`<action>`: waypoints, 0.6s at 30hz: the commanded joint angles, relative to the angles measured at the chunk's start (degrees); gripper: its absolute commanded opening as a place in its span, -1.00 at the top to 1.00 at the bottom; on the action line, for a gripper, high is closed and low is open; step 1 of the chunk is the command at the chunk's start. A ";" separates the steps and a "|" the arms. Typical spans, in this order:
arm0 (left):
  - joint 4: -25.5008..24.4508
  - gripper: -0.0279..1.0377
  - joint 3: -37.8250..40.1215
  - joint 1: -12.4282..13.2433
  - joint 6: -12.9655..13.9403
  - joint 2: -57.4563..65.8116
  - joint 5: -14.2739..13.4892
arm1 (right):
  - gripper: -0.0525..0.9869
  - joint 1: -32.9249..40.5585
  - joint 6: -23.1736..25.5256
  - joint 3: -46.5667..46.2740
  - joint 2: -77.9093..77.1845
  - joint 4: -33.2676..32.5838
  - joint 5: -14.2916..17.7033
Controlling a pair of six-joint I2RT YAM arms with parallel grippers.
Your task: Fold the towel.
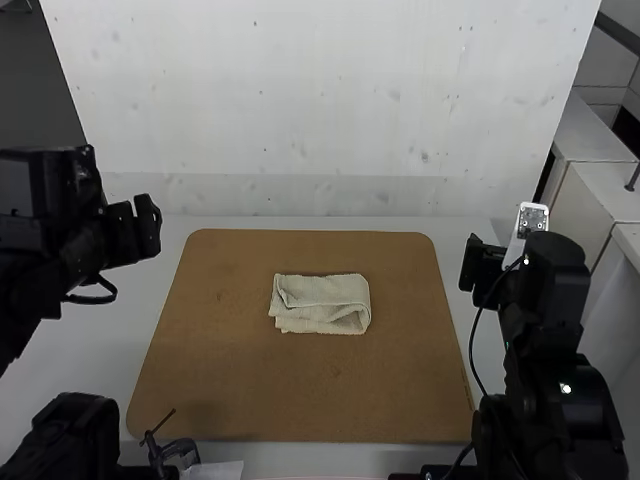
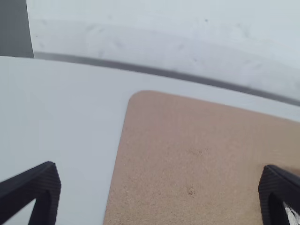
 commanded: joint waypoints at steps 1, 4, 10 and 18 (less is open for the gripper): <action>-1.04 -0.82 0.00 1.25 -1.05 -5.41 -1.74 | -0.95 0.65 -0.56 -0.21 -1.20 0.59 -0.74; -1.92 -0.79 -0.88 2.31 -1.22 -9.36 -1.74 | -0.95 0.65 -0.56 -0.29 -1.11 0.77 -0.83; -3.06 -0.79 -0.88 7.14 -1.14 -15.16 -1.92 | -0.95 0.65 -0.65 -0.12 -1.11 0.77 -0.48; -6.76 -0.80 -5.62 6.26 6.16 -21.23 -2.71 | -0.95 0.47 -0.82 0.50 -0.93 0.42 -0.56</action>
